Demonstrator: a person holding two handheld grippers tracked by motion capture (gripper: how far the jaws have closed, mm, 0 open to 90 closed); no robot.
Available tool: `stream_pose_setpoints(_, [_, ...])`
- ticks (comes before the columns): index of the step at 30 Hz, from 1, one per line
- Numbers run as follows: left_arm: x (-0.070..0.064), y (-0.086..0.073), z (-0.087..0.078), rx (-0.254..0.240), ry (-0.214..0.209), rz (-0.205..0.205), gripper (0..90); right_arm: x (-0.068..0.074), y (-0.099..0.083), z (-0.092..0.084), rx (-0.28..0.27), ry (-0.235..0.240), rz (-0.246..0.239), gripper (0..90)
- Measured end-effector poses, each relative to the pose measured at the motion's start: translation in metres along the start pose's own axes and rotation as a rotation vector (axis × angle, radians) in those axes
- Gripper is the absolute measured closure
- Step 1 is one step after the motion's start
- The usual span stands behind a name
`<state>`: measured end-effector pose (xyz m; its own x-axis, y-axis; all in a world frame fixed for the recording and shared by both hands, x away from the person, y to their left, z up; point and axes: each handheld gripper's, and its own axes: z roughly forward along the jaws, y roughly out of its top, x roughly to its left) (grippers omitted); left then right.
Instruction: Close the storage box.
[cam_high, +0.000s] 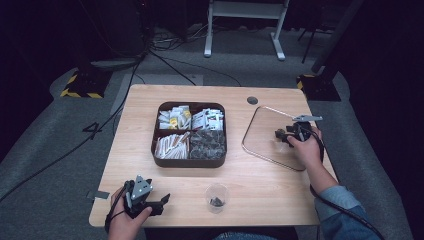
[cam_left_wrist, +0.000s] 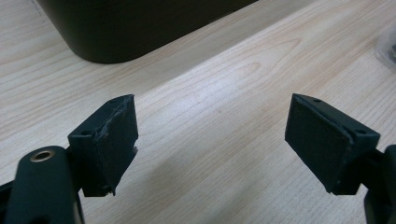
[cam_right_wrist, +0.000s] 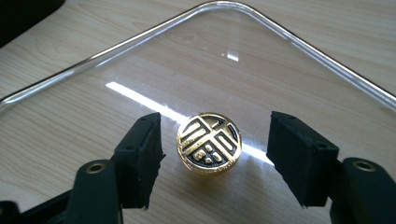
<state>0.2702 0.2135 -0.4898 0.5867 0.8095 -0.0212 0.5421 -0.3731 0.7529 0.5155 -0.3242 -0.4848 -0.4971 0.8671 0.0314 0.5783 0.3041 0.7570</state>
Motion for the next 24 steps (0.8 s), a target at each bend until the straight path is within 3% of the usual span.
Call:
stream_pose_setpoints(14, [0.0034, -0.0002, 0.0007, -0.001, 0.002, -0.021, 17.8, -0.0015, -0.0068, 0.0062, 0.025, 0.010, -0.014, 50.8])
stream_pose_setpoints(17, [0.0037, -0.0004, 0.0007, 0.003, 0.001, -0.020, 17.9, -0.0007, -0.0056, 0.0057, 0.032, 0.031, -0.027, 58.0])
stream_pose_setpoints(24, [0.0034, -0.0011, 0.0006, 0.005, -0.001, -0.027, 17.9, 0.0014, -0.0036, 0.0055, 0.037, 0.018, -0.029, 58.6])
